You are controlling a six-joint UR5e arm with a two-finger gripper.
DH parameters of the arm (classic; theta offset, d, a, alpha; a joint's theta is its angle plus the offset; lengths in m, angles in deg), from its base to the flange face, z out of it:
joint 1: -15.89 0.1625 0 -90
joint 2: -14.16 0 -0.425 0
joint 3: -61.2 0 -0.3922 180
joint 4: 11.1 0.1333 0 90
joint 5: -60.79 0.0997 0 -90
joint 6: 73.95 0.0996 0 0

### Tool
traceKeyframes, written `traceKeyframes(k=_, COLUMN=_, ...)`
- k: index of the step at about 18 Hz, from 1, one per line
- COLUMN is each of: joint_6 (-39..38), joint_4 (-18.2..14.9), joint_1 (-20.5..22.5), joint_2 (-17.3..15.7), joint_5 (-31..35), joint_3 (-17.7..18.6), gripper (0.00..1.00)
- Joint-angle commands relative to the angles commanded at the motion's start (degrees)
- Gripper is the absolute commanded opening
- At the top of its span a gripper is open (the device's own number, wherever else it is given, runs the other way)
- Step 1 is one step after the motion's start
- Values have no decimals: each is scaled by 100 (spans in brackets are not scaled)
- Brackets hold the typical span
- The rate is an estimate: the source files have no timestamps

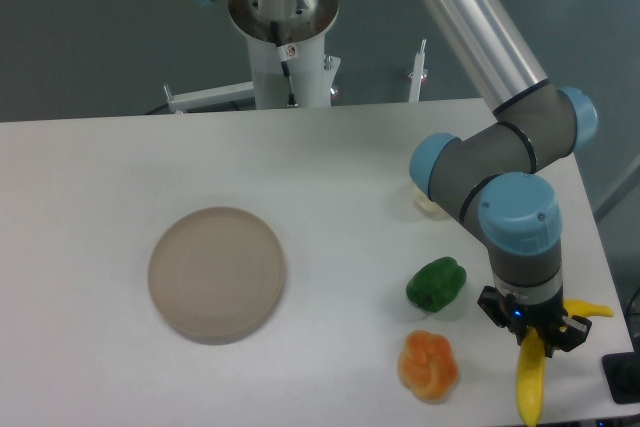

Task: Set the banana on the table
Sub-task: 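Hold the yellow banana in the gripper near the table edge, then carry the held banana over the green pepper toward the plate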

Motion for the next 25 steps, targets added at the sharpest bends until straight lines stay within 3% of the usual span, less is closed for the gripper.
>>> traceKeyframes(k=12, joint_6=-17, joint_4=-79, joint_1=9, joint_2=-386, joint_5=44, joint_3=193, gripper=22)
traceKeyframes(k=25, joint_6=79, joint_4=-465, joint_1=62, joint_2=-2328, joint_5=44, joint_3=2784, gripper=22)
